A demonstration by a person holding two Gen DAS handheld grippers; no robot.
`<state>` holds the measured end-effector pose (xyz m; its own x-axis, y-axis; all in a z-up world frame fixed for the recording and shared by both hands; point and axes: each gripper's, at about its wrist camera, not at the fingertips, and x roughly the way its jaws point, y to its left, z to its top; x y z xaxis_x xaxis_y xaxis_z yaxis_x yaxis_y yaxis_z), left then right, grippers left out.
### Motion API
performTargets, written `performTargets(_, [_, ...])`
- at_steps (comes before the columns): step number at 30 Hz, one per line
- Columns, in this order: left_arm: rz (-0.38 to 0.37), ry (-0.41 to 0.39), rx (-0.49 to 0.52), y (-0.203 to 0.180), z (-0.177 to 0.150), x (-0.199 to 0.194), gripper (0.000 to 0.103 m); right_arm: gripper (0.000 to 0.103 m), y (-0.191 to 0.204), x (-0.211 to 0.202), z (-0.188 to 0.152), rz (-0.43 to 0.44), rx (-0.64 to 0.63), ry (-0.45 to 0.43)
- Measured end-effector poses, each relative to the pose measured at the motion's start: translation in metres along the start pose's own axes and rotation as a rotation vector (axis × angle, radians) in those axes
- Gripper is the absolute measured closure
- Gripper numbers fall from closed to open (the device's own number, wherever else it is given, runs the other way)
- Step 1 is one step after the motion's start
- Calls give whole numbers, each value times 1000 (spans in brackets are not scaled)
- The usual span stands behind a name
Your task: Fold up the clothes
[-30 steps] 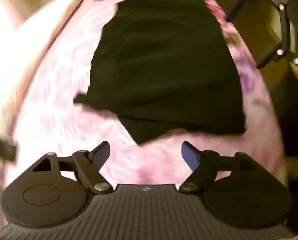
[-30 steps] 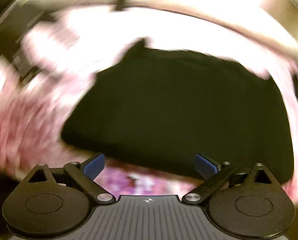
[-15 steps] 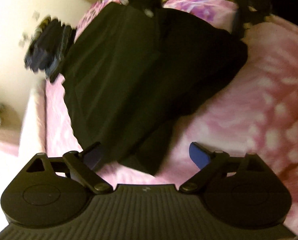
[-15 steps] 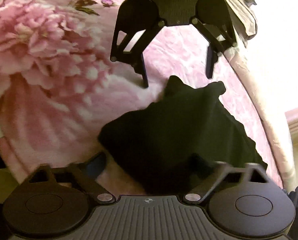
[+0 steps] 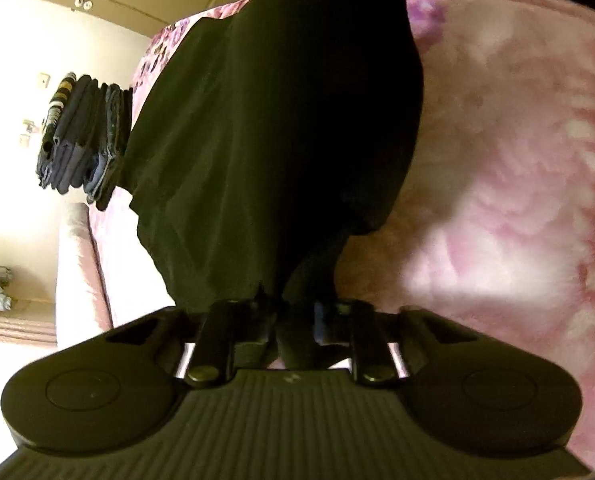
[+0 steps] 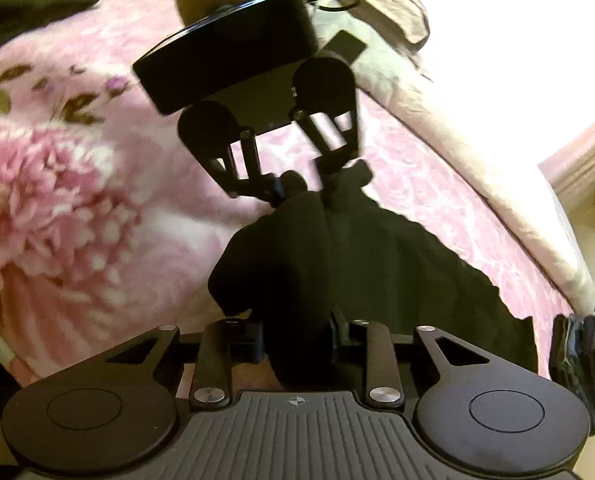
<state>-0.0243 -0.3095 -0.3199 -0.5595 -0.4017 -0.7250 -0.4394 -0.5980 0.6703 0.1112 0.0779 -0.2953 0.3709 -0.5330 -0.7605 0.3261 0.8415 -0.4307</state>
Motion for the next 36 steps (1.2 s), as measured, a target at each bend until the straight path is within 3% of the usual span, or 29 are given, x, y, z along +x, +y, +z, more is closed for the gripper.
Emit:
performTargets(4, [15, 4, -30, 37, 6, -13, 91, 76, -21, -14, 8, 16, 101, -5])
performTargets(8, [30, 7, -35, 93, 23, -18, 91, 76, -68, -38, 9, 40, 312, -49])
performTargets(15, [-4, 17, -54, 209, 81, 12, 91, 76, -174, -72, -28, 54, 703, -183])
performTargets(19, [-73, 43, -5, 253, 129, 64, 92, 76, -239, -77, -74, 88, 917, -234])
performTargets(23, [-156, 49, 40, 275, 175, 132, 91, 76, -301, -68, -148, 125, 1190, -240])
performTargets(29, [-284, 55, 106, 267, 225, 229, 88, 76, -346, -38, -256, 144, 1534, -206])
performTargets(33, [-366, 79, -62, 279, 231, 264, 81, 76, -353, -20, -314, 190, 1730, -168])
performTargets(36, [-386, 73, -221, 303, 216, 256, 63, 75, -354, -13, -345, 228, 1841, -139])
